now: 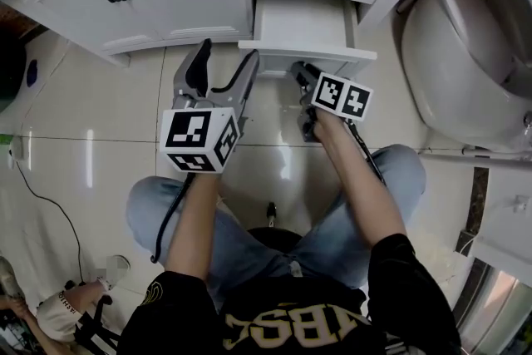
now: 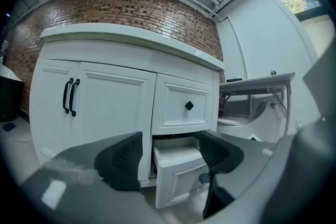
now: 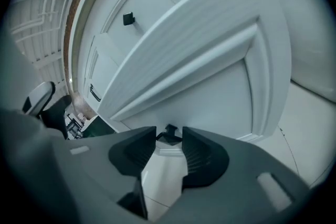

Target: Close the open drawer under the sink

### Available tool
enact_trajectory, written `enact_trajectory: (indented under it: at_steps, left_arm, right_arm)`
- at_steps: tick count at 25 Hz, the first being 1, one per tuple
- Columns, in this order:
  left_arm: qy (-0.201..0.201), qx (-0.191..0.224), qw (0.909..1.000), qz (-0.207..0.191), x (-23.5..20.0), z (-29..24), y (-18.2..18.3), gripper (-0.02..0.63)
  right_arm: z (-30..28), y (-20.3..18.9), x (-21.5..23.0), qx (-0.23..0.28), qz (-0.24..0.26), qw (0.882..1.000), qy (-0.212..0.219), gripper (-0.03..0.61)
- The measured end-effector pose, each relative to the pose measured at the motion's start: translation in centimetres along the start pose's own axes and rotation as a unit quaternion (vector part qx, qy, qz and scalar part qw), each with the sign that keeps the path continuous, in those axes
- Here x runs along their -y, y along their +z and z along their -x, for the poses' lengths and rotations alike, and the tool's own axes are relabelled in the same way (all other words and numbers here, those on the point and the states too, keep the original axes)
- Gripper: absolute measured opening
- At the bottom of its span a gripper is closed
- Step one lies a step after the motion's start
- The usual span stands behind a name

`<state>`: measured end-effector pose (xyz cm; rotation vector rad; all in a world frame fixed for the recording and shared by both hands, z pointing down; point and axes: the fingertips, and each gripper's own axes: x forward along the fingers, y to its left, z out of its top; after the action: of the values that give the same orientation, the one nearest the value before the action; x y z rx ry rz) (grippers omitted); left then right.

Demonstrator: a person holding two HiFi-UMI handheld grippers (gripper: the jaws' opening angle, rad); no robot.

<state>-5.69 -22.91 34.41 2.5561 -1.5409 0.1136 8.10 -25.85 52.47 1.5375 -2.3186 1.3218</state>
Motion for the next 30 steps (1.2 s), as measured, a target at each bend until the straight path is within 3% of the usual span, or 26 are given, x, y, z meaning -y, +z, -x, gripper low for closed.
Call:
enact_trajectory:
  at_steps: [11,17,22,26,30]
  left_arm:
    - [0.014,-0.028,0.9994,-0.016,-5.9,-1.6,-1.5,0.341]
    - [0.023,-0.053,0.9977,-0.035,-8.4,-2.0,-2.6,0.341]
    - [0.012,-0.046,0.9988,0.006,-8.5,-3.1,-2.1,0.341]
    - [0.003,-0.034,0.9994,-0.002,-6.5,-2.9,-1.1,0.341]
    - [0.002,-0.018,0.9997,0.015,-5.0,-1.5,0.4,0.341]
  right_arm:
    - [-7.6,9.3,2.4,0.116,0.017,0.992,-0.048,0.155]
    - [-9.1,10.7,3.1,0.118,0.04,0.985,-0.12,0.172]
    - [-9.3,10.8,3.1,0.107,0.038,0.988,-0.103,0.172]
    - [-9.0,10.7,3.1,0.093,0.055,0.99,-0.086,0.178]
    - [-6.6,10.8,-0.2,0.106,0.084,0.99,-0.046,0.291]
